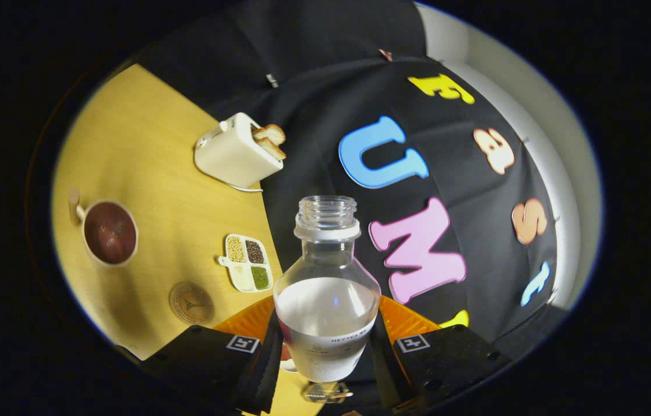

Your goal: Take the bottle from table, then pour the juice into the cup, finally place the bottle on the coaster

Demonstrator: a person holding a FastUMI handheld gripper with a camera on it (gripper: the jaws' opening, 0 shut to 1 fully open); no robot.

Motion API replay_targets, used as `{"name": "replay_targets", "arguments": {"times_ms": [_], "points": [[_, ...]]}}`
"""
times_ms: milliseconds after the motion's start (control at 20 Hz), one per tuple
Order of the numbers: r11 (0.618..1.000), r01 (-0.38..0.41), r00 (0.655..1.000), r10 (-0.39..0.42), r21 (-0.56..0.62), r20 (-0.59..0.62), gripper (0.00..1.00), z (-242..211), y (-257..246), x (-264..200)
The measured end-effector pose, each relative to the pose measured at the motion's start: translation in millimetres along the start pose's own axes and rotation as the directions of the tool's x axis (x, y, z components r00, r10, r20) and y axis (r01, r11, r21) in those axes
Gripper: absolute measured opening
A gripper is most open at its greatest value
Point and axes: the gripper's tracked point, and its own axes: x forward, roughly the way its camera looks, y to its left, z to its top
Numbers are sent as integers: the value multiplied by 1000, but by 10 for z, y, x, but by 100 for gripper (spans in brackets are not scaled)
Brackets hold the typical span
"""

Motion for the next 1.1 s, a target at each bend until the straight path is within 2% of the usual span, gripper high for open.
{"name": "replay_targets", "arguments": {"times_ms": [200,300,450,550,700,900,1000,1100], "points": [[975,-14,1000,19,222,-22,71,-167,104,57],[936,-27,999,37,351,-21,71,-274,164,120],[833,-66,995,93,549,-21,71,-415,325,226],[757,-85,995,94,648,20,71,-405,403,296],[662,-110,994,80,742,76,71,-430,484,481],[539,-122,992,86,833,90,71,-542,718,701],[497,-117,992,92,860,82,71,-615,847,793],[472,-107,993,101,875,67,71,-708,961,863]]}}
